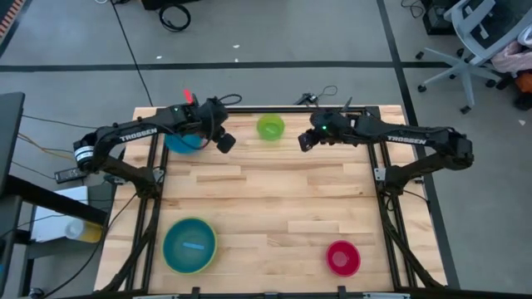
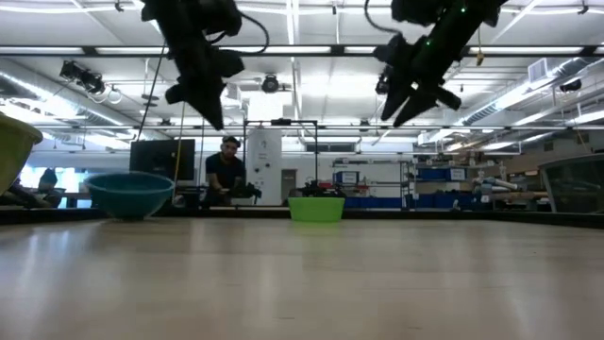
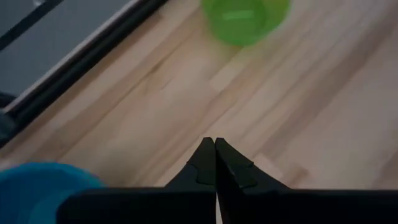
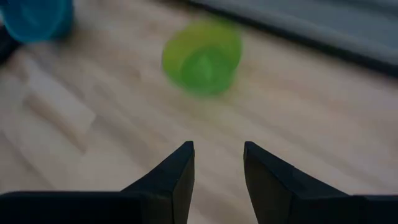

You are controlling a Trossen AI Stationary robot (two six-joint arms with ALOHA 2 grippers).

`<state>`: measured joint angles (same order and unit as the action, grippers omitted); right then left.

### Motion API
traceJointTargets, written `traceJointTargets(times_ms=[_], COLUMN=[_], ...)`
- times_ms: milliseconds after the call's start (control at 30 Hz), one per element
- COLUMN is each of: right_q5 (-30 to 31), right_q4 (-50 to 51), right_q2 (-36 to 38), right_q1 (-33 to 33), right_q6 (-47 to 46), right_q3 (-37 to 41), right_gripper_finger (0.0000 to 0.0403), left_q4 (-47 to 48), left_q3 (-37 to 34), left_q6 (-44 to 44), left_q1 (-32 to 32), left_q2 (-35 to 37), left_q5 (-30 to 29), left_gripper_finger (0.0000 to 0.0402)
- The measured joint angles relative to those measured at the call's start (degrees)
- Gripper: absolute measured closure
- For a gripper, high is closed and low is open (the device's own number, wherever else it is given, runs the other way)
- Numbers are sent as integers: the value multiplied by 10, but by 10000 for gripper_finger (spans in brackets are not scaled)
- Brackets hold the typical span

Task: Nest bowls inside each other
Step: Stack the top blue bowl on top of the the light blue bowl

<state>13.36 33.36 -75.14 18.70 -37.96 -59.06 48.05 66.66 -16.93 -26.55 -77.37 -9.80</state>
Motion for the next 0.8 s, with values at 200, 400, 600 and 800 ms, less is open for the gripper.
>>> traceJointTargets(times_ms=[200,400,600,800], right_q5=[-54,-57,-60,-80], right_q4=[12,-4,-17,-38], right_q2=[-39,-47,-51,-60], right_q1=[-6,-18,-8,5], right_q6=[-30,-41,-41,-41], right_q3=[0,0,0,0], right_gripper_finger=[259,259,259,257], left_q4=[-10,12,23,26], left_q3=[-87,-177,-193,-192], left_q6=[-2,-37,-45,-55], left_q1=[-66,-122,-156,-211], left_q2=[32,66,88,89], left_q5=[21,26,26,26], left_gripper_finger=[401,400,345,234])
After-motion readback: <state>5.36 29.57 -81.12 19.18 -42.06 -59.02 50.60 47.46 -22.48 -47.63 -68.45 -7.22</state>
